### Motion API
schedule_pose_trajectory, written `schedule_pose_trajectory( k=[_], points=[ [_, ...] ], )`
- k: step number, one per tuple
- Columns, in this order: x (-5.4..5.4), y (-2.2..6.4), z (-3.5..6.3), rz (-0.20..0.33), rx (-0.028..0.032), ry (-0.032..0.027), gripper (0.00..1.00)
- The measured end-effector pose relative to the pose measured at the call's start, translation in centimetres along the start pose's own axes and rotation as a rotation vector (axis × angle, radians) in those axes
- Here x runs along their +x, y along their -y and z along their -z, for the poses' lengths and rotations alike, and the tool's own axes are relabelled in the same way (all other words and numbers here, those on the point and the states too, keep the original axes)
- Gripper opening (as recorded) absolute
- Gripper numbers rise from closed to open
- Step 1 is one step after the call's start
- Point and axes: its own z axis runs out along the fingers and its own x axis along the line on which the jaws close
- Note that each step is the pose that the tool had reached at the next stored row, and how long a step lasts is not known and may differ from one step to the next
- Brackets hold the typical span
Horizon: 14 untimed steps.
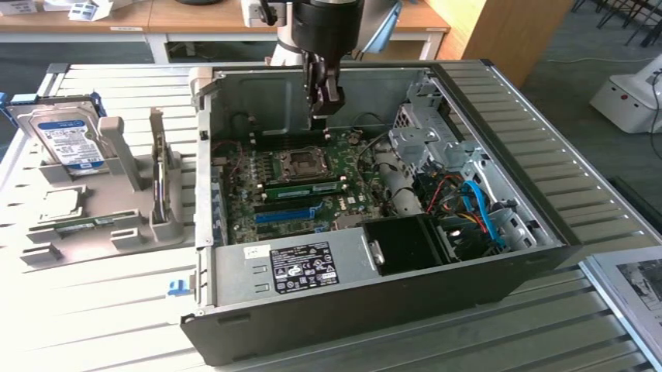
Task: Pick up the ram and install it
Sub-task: 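Press down the ram until it locks into place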
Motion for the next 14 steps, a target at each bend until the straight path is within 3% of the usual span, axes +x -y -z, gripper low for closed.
schedule_pose_trajectory(
  k=[14],
  points=[
    [0.0, 0.0, 0.0, -0.014, -0.0001, -0.0002, 0.1]
  ],
)
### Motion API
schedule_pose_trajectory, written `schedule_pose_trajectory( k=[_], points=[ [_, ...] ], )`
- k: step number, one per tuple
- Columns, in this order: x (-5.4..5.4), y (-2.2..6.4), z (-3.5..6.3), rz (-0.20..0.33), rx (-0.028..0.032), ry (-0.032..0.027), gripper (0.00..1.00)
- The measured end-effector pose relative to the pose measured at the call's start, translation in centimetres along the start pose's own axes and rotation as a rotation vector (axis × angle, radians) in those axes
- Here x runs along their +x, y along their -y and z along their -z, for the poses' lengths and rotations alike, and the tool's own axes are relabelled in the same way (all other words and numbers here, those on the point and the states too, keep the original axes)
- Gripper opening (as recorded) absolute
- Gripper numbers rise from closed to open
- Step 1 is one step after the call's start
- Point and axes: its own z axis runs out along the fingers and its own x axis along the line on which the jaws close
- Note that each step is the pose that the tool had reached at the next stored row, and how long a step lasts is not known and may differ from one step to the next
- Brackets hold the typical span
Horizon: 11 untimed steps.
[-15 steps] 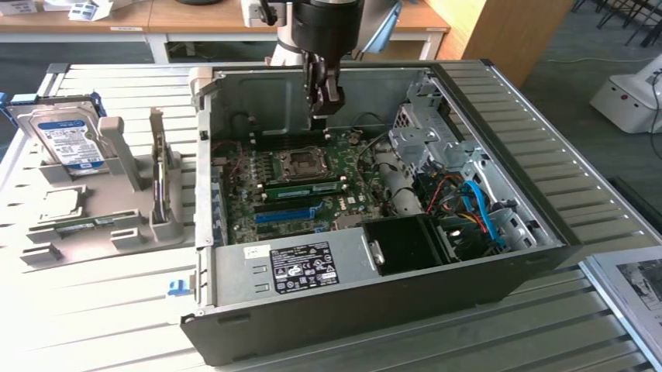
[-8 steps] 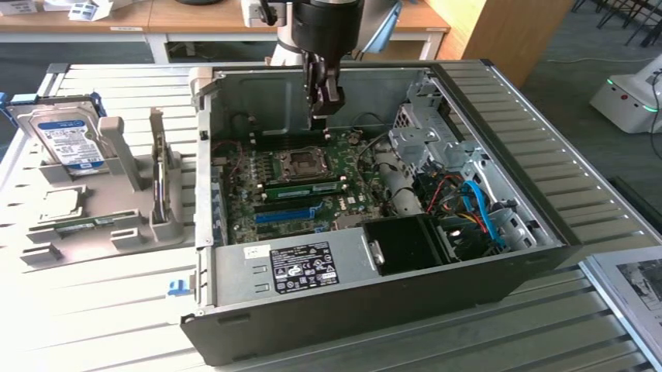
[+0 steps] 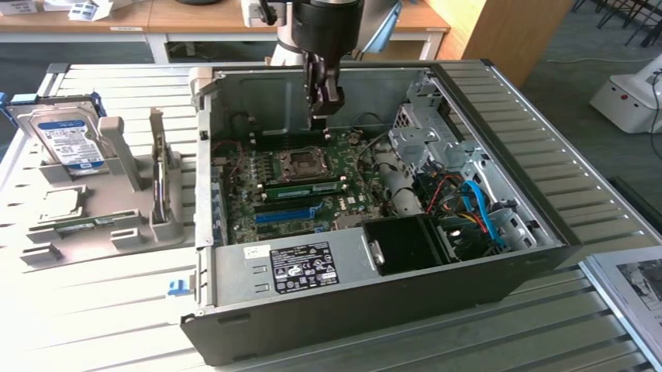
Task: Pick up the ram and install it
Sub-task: 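Press down the ram until it locks into place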
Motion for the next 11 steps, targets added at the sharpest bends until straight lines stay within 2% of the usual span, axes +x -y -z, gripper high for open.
schedule_pose_trajectory(
  k=[4, 11],
  points=[
    [0.0, 0.0, -0.01, -0.05, -0.0001, -0.0006, 0.1],
    [0.0, 0.0, -0.03, -0.17, -0.0005, -0.0022, 0.1]
  ],
)
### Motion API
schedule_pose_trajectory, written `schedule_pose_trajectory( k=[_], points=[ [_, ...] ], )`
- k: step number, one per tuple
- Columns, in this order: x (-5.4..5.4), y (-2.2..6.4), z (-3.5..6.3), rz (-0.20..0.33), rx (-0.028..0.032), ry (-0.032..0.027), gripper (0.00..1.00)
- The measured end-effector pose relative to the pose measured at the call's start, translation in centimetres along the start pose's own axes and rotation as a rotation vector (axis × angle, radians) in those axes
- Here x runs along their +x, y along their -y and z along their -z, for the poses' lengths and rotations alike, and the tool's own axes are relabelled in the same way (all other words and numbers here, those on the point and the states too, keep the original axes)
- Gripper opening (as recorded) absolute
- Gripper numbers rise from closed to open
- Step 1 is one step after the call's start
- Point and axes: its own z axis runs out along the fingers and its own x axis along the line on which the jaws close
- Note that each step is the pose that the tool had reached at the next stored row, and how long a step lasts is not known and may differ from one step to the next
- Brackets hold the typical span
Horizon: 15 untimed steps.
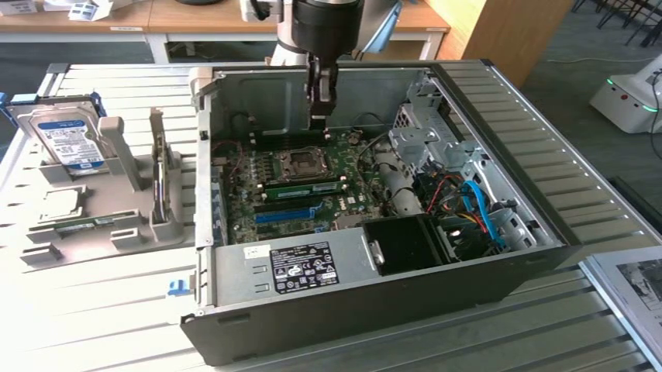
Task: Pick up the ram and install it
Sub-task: 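Press down the ram until it locks into place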
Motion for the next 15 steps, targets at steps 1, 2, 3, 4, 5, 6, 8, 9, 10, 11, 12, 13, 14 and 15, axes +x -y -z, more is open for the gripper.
schedule_pose_trajectory(
  k=[1, 2, 3, 4, 5, 6, 8, 9, 10, 11, 12, 13, 14, 15],
  points=[
    [0.0, 0.0, -0.01, -0.017, 0.0, -0.0002, 0.1],
    [0.0, 0.0, -0.01, -0.035, -0.0001, -0.0004, 0.1],
    [0.0, 0.0, -0.02, -0.054, -0.0001, -0.0007, 0.1],
    [0.0, 0.0, -0.02, -0.072, -0.0002, -0.001, 0.1],
    [0.0, 0.0, -0.03, -0.089, -0.0002, -0.0013, 0.1],
    [0.0, 0.0, -0.03, -0.107, -0.0002, -0.0016, 0.1],
    [0.0, 0.0, -0.04, -0.139, -0.0003, -0.0021, 0.1],
    [0.0, 0.0, -0.05, -0.155, -0.0004, -0.0023, 0.1],
    [0.0, 0.0, -0.05, -0.171, -0.0004, -0.0025, 0.1],
    [0.0, 0.0, -0.05, -0.186, -0.0004, -0.0027, 0.1],
    [0.0, 0.0, -0.06, -0.201, -0.0005, -0.003, 0.1],
    [0.0, 0.0, -0.06, -0.216, -0.0005, -0.0033, 0.1],
    [0.0, 0.0, -0.07, -0.23, -0.0006, -0.0036, 0.1],
    [0.0, 0.0, -0.07, -0.245, -0.0006, -0.0039, 0.1]
  ],
)
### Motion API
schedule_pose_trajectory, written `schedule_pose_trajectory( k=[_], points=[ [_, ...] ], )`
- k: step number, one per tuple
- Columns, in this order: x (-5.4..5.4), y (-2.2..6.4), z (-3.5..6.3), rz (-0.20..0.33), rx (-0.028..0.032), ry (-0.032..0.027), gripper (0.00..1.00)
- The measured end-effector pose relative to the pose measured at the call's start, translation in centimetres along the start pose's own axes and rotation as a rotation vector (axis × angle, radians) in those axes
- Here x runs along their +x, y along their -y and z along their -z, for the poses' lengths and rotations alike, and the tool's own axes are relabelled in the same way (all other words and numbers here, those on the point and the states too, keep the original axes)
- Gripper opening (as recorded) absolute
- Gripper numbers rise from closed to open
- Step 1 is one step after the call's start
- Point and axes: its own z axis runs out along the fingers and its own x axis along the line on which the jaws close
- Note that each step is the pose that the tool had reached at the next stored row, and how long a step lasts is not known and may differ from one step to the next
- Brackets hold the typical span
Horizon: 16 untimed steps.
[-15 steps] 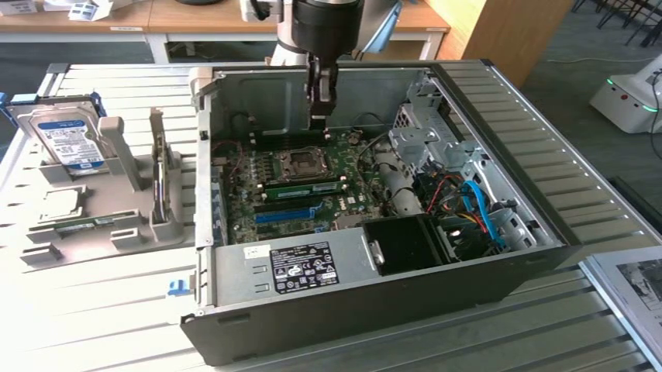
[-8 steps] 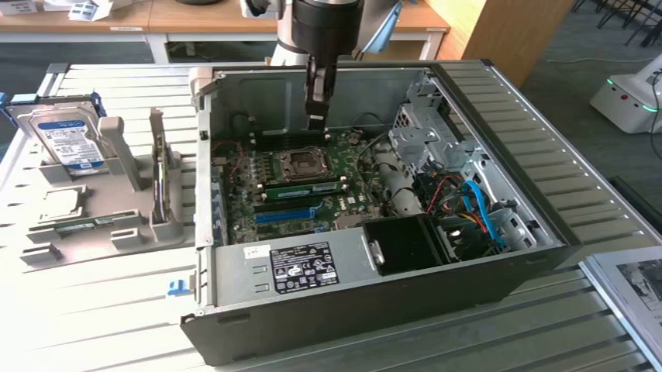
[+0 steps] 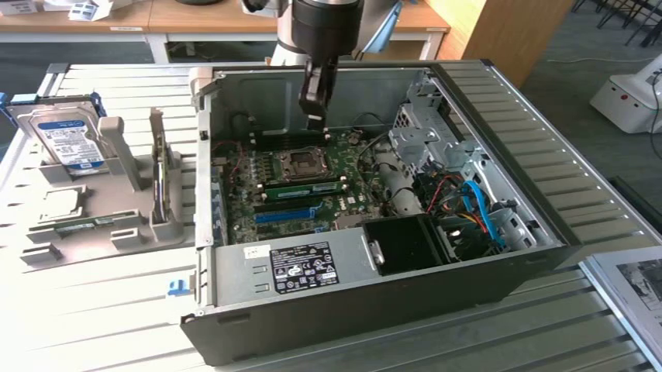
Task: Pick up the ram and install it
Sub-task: 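Press down the ram until it locks into place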
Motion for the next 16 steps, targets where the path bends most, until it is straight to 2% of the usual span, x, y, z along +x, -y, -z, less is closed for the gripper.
schedule_pose_trajectory(
  k=[16],
  points=[
    [0.0, 0.0, -0.1, -0.211, -0.0007, -0.0031, 0.1]
  ],
)
